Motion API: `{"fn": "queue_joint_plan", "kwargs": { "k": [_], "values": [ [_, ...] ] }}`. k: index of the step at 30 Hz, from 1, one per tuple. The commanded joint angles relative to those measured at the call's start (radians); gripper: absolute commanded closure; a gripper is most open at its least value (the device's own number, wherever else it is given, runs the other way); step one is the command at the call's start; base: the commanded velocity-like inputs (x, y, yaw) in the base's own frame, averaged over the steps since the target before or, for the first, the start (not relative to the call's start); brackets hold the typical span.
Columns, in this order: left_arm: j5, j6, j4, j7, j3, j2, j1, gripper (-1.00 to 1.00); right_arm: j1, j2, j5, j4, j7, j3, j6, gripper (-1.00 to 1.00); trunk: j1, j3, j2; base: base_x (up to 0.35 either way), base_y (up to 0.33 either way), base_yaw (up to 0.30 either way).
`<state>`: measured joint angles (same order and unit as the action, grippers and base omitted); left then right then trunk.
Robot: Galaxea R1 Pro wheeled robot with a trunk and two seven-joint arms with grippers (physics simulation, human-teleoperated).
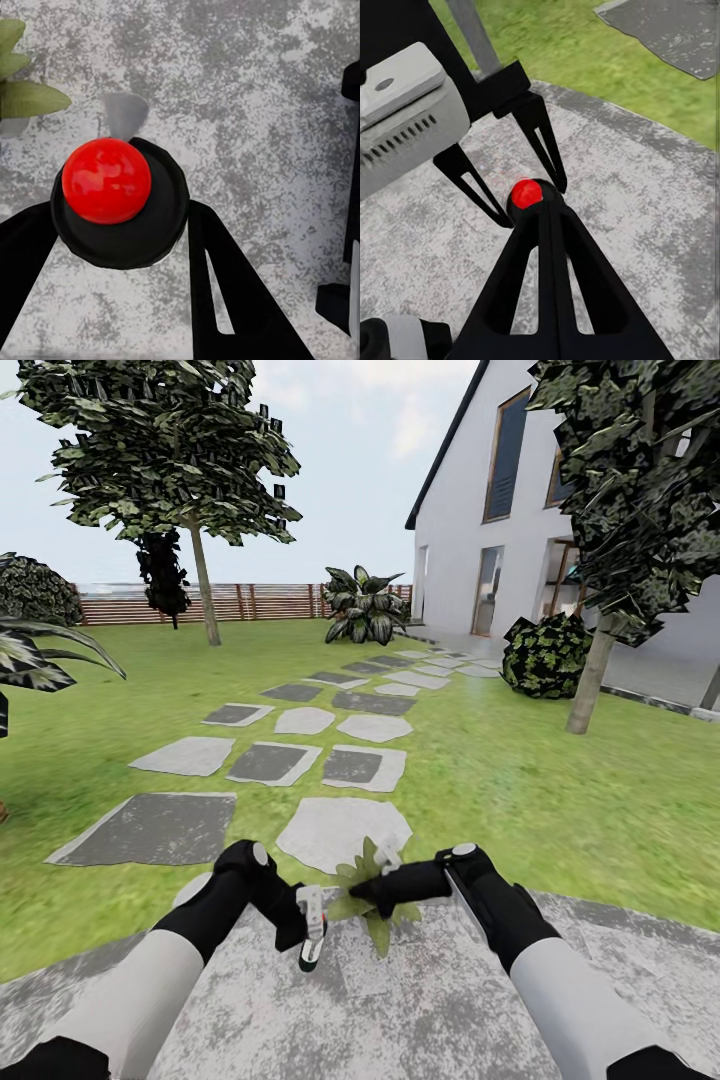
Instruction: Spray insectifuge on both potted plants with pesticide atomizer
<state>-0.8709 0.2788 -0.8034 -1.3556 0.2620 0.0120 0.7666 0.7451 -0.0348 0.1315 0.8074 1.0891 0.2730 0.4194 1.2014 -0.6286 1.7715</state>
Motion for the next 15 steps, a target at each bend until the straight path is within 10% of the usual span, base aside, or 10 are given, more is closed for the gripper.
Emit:
{"fn": "queue_joint_plan", "kwargs": {
  "k": [1,15],
  "values": [
    [-0.003,0.012,-0.002,-0.005,0.0,0.0,0.001,1.0,0.0,0.0,0.005,0.011,0.005,-0.002,0.009,1.0,0.0,-0.001,0.001,0.0,0.0,0.0],
    [-0.003,0.017,-0.002,-0.005,0.0,0.036,0.017,1.0,0.0,0.001,0.005,0.029,0.005,-0.002,0.009,1.0,0.0,-0.001,0.001,0.0,0.0,0.0]
  ]
}}
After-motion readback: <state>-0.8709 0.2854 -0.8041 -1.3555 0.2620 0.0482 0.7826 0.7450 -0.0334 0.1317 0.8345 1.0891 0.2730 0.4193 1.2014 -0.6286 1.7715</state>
